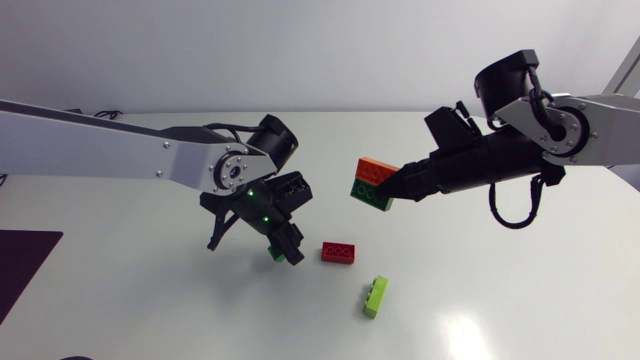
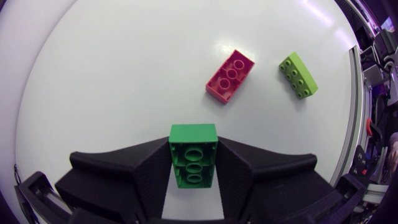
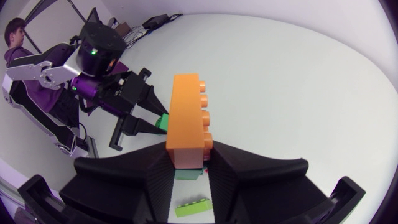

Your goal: Disassemble duplo

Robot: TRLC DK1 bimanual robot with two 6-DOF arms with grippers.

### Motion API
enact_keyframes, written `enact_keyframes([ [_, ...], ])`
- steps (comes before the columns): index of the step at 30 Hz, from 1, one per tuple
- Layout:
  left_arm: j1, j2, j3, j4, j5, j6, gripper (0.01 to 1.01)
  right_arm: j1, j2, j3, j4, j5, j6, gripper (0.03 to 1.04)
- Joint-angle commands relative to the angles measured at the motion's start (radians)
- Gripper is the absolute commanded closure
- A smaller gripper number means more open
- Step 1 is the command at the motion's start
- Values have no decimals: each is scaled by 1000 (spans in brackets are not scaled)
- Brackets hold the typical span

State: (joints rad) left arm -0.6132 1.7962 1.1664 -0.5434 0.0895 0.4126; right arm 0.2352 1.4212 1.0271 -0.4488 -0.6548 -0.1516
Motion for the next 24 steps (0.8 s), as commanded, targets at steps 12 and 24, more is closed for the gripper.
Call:
enact_keyframes([
  [12, -28, -18, -51, -9, -34, 34, 685, -17, 288, 71, 18, 52, -32, 862],
  [24, -36, -116, -73, -9, -96, 32, 57, 6, 502, 205, -10, 63, -32, 856],
])
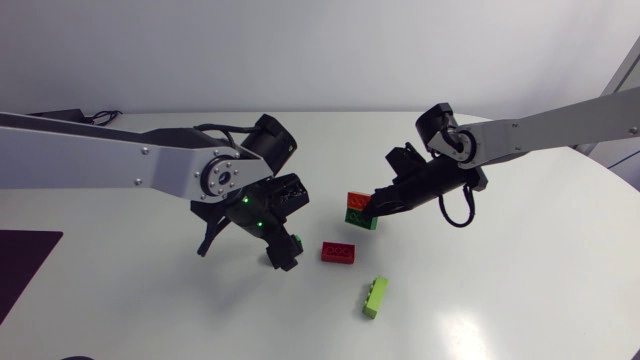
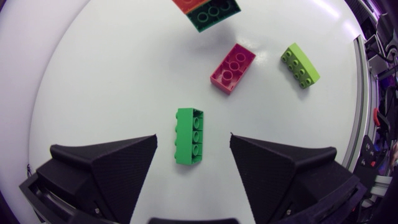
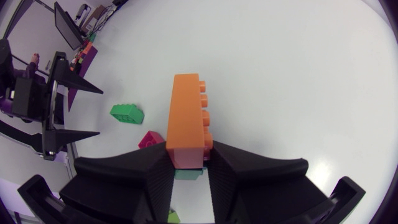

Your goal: Disassemble duplo

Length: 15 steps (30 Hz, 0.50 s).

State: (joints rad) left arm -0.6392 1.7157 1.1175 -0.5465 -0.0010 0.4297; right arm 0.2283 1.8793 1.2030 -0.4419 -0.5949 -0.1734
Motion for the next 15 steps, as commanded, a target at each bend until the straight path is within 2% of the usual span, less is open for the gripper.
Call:
enact_keyframes([
  [1, -10, -50, -22, -6, -7, 15, 54, 13, 61, 40, -27, -2, -11, 852],
  [4, -10, -93, -24, -6, -16, 14, 52, 13, 121, 82, -87, -42, -25, 849],
  [9, -17, -154, -31, -4, -22, 11, 52, 22, 153, 99, -123, -68, -38, 843],
  [11, -20, -174, -35, -3, -27, 3, 52, 31, 152, 96, -130, -62, -40, 810],
  [12, -20, -183, -38, -1, -27, 0, 52, 32, 147, 93, -129, -54, -40, 734],
  [14, -20, -209, -48, 14, -30, -6, 52, 42, 135, 82, -126, -28, -40, 430],
  [15, -19, -225, -54, 31, -37, -8, 52, 46, 127, 78, -123, -11, -40, 244],
])
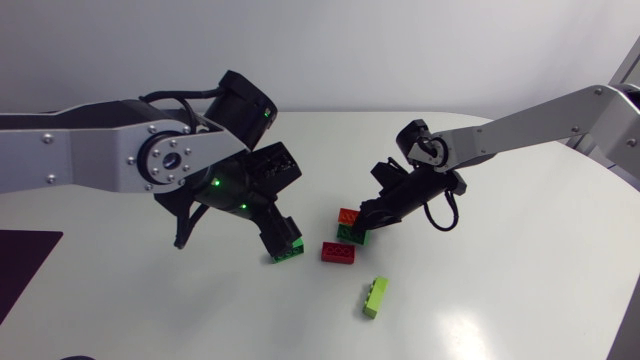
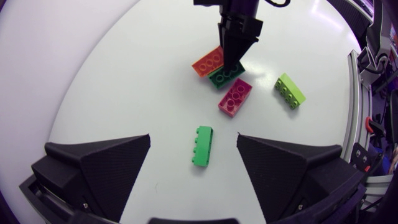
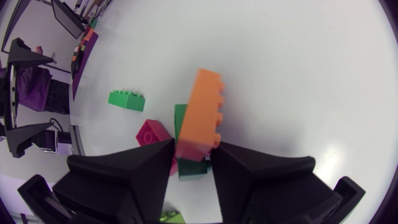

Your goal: Disassemble duplo

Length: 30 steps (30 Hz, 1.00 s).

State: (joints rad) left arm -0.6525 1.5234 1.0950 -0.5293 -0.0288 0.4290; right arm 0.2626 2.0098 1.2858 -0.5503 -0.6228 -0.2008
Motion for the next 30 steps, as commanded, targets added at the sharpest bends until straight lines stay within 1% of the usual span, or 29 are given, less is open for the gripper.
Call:
enact_keyframes([
  [1, -6, -46, -41, 29, -14, -7, 52, 17, -8, -9, -8, 23, -12, 93],
  [2, -4, -57, -46, 40, -17, -7, 52, 18, -16, -19, 6, 40, -11, 57],
  [7, 8, -103, -67, 72, -46, -13, 52, 10, -72, -52, 43, 86, -6, 57],
  [10, 11, -143, -87, 103, -80, -13, 52, 6, -152, -92, 70, 103, 0, 57],
  [13, 10, -181, -106, 146, -135, -12, 52, -5, -252, -135, 105, 152, 12, 57],
  [15, 2, -193, -96, 150, -187, -18, 54, -25, -333, -160, 115, 169, 12, 57],
  [16, 4, -201, -93, 149, -200, -19, 52, -33, -381, -175, 121, 212, 21, 61],
  [18, 7, -221, -90, 149, -250, -35, 51, -54, -451, -201, 138, 244, 38, 61],
  [20, 10, -256, -95, 149, -283, -49, 51, -86, -520, -224, 133, 244, 49, 61],
  [22, 16, -296, -109, 153, -290, -59, 51, -120, -569, -243, 124, 244, 66, 61],
  [25, 25, -364, -141, 184, -315, -72, 51, -155, -654, -279, 124, 248, 77, 61],
  [28, 25, -427, -173, 223, -381, -72, 51, -163, -763, -319, 125, 298, 78, 61],
  [30, 11, -465, -201, 269, -490, -79, 51, -163, -841, -341, 124, 331, 84, 61],
])
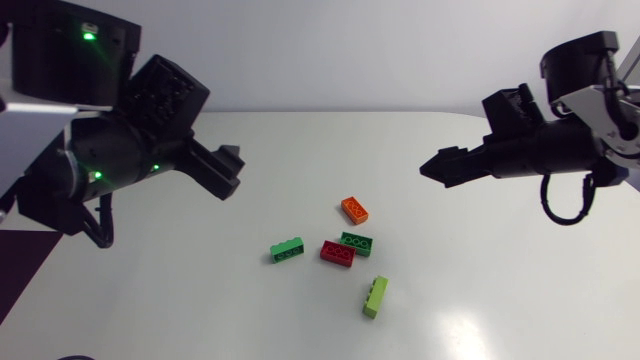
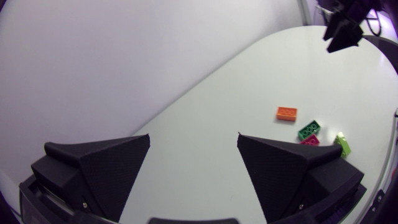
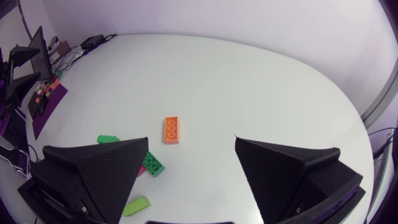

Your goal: Disassemble duplo

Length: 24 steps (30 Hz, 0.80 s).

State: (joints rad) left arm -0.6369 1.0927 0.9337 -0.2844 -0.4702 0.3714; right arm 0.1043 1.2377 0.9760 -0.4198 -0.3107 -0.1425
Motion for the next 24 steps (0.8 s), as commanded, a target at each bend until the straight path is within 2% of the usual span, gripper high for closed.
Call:
enact_keyframes([
  [1, -18, -48, -55, 57, -105, -19, 51, -5, -103, -40, -8, 36, 26, 61],
  [6, -52, -120, -92, 97, -242, -14, 51, 8, -228, -71, -22, 119, 21, 61],
  [11, -83, -206, -98, 91, -312, 26, 51, 2, -382, -96, -27, 177, -2, 61],
  [21, -75, -358, -116, 77, -364, 113, 51, 3, -658, -184, -31, 358, -112, 61],
  [24, -50, -410, -118, 77, -369, 132, 51, 6, -742, -192, -36, 417, -132, 61],
])
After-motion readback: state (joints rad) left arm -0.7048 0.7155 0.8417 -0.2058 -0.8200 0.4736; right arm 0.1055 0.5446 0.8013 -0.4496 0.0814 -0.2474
